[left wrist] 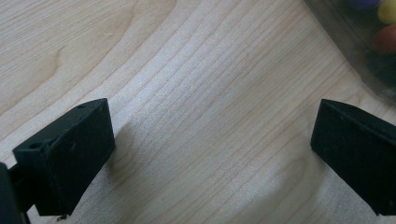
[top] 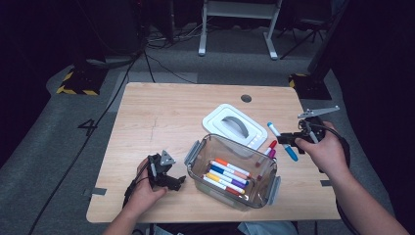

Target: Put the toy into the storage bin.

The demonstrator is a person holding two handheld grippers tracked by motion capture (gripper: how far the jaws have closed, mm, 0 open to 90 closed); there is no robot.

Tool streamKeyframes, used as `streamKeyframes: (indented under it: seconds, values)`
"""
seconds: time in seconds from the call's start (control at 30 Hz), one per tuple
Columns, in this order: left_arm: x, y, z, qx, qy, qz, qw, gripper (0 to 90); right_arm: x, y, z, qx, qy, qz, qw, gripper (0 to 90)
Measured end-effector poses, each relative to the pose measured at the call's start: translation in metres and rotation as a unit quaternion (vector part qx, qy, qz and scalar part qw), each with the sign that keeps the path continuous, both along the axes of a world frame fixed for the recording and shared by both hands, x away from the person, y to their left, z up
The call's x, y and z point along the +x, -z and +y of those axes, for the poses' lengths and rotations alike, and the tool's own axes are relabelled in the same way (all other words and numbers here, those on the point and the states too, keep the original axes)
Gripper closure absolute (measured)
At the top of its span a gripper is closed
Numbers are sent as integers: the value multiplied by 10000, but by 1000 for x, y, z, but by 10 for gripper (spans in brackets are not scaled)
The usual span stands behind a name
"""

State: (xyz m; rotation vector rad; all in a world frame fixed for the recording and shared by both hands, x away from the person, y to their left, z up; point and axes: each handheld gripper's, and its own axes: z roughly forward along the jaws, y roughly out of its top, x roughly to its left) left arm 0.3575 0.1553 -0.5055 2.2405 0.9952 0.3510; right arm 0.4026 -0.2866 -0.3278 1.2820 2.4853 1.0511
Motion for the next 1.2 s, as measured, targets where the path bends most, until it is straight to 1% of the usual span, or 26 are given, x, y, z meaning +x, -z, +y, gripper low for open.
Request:
streamKeyframes:
  seconds: [0.03, 0.1, 0.13, 0.2, 0.23, 0.27, 0.4, 0.43, 0.5, 0.53, 0.63, 0.73, 0.77, 0.8, 0.83, 0.87, 0.9, 0.93, 0.97, 1.0, 1.07, 1.1, 1.13, 1.17, 1.2]
  values:
    - [0, 0, 0, 2, 1, 0, 10000, 1, -1, -4, 7, 111, -158, 47, 9998, 770]
    - [0, 0, 0, 4, 2, 0, 10000, 1, -2, -5, 10, 127, -199, 45, 9997, 770]
    - [0, 0, 0, 3, 1, -1, 10000, 1, -5, -9, 18, 140, -345, 31, 9993, 770]
    - [0, 0, 0, 3, -5, -2, 10000, 0, -8, -11, 25, 163, -461, 51, 9988, 770]
    - [0, 0, 0, 3, -5, -2, 10000, 0, -8, -11, 25, 163, -461, 51, 9988, 770]
    - [0, 0, 0, 3, -18, 0, 10000, 0, -11, -13, 34, 179, -622, 70, 9979, 770]
    - [0, 0, 0, 4, -17, 0, 10000, 0, -15, -15, 44, 159, -810, 88, 9965, 770]
    - [0, 0, 0, 2, -18, 0, 10000, 0, -19, -15, 55, 161, -978, 127, 9950, 770]
    - [0, 0, 0, -1, -19, 0, 10000, 0, -19, -15, 57, 149, -1007, 133, 9947, 770]
    - [-1, 0, 0, -4, -47, 10, 10000, 1, -22, -14, 66, 149, -1165, 184, 9929, 770]
    - [-1, 0, 0, 0, -59, 5, 10000, 1, -24, -12, 78, 205, -1357, 282, 9901, 770]
    - [-2, 0, -1, 9, -112, -9, 9999, 0, -27, -8, 91, 187, -1554, 353, 9870, 770]
    - [-2, 0, 0, 8, -111, -10, 9999, 1, -29, -5, 97, 168, -1642, 373, 9856, 770]
    - [-2, 0, 0, 8, -111, -10, 9999, 1, -29, -5, 97, 168, -1642, 373, 9856, 770]
    - [-2, 0, 0, 7, -110, -11, 9999, 1, -31, -2, 105, 132, -1740, 446, 9836, 770]
    - [-2, 0, 0, 7, -110, -11, 9999, 0, -31, -2, 105, 132, -1740, 446, 9836, 770]
    - [-2, 0, -1, 4, -114, -12, 9999, 0, -31, -1, 108, 121, -1784, 451, 9829, 770]
    - [-2, 0, -1, 5, -112, -11, 9999, 0, -31, 2, 113, 91, -1842, 477, 9817, 769]
    - [-2, 0, -1, -2, -112, -9, 9999, 1, -31, 6, 120, 62, -1943, 553, 9794, 770]
    - [-2, 0, -1, -2, -112, -9, 9999, 1, -31, 6, 120, 62, -1943, 553, 9794, 770]
    - [-2, 0, 0, 1, -109, -7, 9999, 1, -32, 13, 129, -9, -2063, 661, 9763, 770]
    - [-2, 0, 0, 1, -109, -7, 9999, 1, -32, 13, 129, -9, -2063, 661, 9763, 770]
    - [-2, 0, -1, -5, -117, -18, 9999, 1, -32, 16, 133, -10, -2123, 716, 9746, 770]
    - [-2, 0, -1, -7, -119, -18, 9999, 0, -33, 23, 140, -40, -2226, 858, 9711, 770]
    - [-2, 0, -1, -5, -116, -19, 9999, 0, -33, 27, 142, -55, -2273, 906, 9696, 770]
